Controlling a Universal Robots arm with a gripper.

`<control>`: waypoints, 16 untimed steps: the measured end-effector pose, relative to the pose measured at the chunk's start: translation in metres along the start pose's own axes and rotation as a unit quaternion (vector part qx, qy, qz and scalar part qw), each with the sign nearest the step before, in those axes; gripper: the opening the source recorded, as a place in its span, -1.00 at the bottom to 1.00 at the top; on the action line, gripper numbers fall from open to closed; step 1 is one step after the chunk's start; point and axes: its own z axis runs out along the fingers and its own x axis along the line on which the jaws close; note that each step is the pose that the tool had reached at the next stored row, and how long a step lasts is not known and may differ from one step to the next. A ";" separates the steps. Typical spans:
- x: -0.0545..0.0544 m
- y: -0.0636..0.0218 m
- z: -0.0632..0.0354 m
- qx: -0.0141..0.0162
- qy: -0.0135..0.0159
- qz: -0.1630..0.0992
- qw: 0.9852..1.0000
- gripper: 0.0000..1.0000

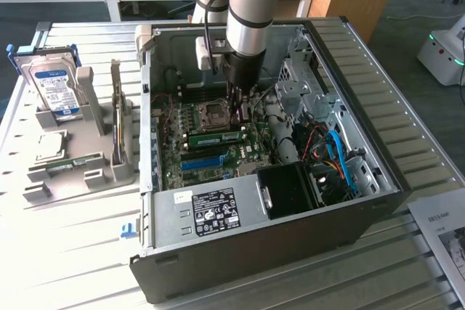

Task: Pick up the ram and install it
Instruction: 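Press down the ram until it locks into place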

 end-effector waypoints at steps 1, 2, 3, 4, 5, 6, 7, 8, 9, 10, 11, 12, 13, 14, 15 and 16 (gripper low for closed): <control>0.000 0.0016 0.0001 0.001 0.000 0.000 1.000 -0.80; 0.000 0.0033 0.0001 0.002 0.000 0.000 1.000 -0.80; 0.000 0.0050 0.0001 0.002 0.000 0.000 1.000 -0.80; 0.000 0.0065 0.0002 0.003 0.000 0.000 1.000 -0.80; 0.000 0.0081 0.0002 0.004 0.000 0.000 1.000 -0.80; 0.000 0.0096 0.0002 0.005 0.000 0.000 1.000 -0.80; 0.000 0.0112 0.0003 0.005 0.000 0.000 1.000 -0.80; 0.000 0.0128 0.0003 0.006 0.000 0.000 1.000 -0.80; 0.000 0.0143 0.0003 0.007 0.000 0.000 1.000 -0.80; 0.000 0.0160 0.0004 0.008 0.000 0.000 1.000 -0.80; 0.000 0.0176 0.0004 0.009 0.000 0.000 1.000 -0.80; 0.000 0.0191 0.0004 0.009 0.000 0.000 1.000 -0.80; 0.000 0.0206 0.0005 0.010 0.000 0.000 1.000 -0.80; 0.000 0.0221 0.0005 0.011 0.000 0.000 1.000 -0.80; 0.000 0.0236 0.0005 0.012 0.000 0.000 1.000 -0.80; 0.000 0.0251 0.0005 0.012 0.000 0.000 1.000 -0.80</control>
